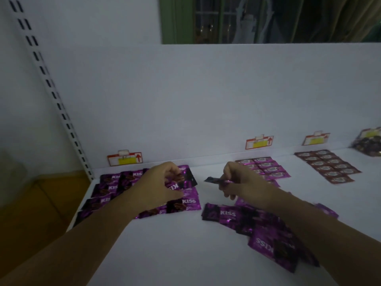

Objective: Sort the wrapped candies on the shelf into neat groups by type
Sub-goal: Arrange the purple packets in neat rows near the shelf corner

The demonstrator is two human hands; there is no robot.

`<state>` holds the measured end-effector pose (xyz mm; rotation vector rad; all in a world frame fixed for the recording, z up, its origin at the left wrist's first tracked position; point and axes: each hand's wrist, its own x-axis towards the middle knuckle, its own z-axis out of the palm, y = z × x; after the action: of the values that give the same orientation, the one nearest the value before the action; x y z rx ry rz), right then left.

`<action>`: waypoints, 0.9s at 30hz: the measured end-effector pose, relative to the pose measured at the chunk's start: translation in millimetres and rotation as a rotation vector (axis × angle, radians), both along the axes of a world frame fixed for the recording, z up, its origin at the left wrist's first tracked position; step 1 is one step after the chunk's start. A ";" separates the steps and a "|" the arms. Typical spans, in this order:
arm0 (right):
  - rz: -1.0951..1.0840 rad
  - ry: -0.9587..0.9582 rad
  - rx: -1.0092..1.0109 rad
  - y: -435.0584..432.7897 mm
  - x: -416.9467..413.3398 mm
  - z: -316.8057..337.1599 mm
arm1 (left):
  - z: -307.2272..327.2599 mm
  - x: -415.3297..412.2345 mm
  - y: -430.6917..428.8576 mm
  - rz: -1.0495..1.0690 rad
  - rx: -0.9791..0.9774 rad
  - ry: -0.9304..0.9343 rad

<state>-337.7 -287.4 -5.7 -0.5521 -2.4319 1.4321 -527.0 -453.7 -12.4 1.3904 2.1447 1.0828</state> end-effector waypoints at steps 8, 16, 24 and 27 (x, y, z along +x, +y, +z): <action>0.181 -0.003 0.258 -36.7 -33.7 -0.1 | -11.0 -26.7 -50.2 0.159 0.040 -0.314; 0.237 0.103 0.234 -67.6 -66.4 -4.1 | -7.7 -46.7 -100.7 0.346 0.239 -0.662; 0.278 0.167 0.331 -100.1 -94.6 -14.0 | -18.8 -72.4 -149.4 0.469 0.369 -0.744; 0.232 0.156 0.120 -114.1 -103.1 -14.6 | -20.3 -77.1 -164.5 0.459 0.373 -0.736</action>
<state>-440.9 -401.5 -20.3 -0.1295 -2.4984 1.3440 -604.1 -618.1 -32.7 0.4538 1.7690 1.8784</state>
